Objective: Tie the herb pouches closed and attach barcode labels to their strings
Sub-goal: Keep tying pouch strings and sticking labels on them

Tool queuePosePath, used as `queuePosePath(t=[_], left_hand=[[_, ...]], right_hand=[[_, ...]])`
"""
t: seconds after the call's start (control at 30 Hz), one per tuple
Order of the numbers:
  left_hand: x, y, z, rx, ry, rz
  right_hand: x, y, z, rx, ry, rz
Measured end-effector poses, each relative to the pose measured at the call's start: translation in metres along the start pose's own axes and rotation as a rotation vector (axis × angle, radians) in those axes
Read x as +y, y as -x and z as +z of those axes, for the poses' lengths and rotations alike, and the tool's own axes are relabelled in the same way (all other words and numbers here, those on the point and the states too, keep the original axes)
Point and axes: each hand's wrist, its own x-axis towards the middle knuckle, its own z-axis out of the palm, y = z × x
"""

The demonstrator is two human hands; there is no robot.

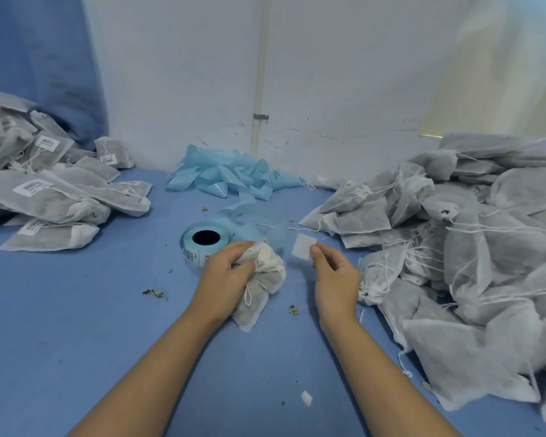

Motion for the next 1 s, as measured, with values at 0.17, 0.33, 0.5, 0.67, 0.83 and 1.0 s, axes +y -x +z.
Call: queuePosePath(t=[0.17,0.33,0.5,0.67,0.83,1.0], left_hand=[[0.005,-0.005,0.003,0.191,0.138,-0.065],[0.008,-0.006,0.010,0.264,0.263,-0.068],[0.008,-0.008,0.011,0.312,0.289,-0.078],[0.004,-0.011,0.010,0.363,0.350,-0.103],[0.000,-0.015,0.009,0.404,0.387,-0.112],[0.000,-0.018,0.010,0.425,0.403,-0.123]], right_hand=[[-0.007,0.011,0.005,0.021,0.012,-0.119],[-0.015,0.029,0.017,-0.030,0.170,-0.483],[-0.014,0.034,0.019,-0.144,0.391,-0.861],[-0.014,0.035,0.020,-0.210,0.448,-0.964],[-0.013,0.037,0.021,-0.218,0.462,-0.958],[-0.011,0.035,0.021,-0.238,0.551,-0.946]])
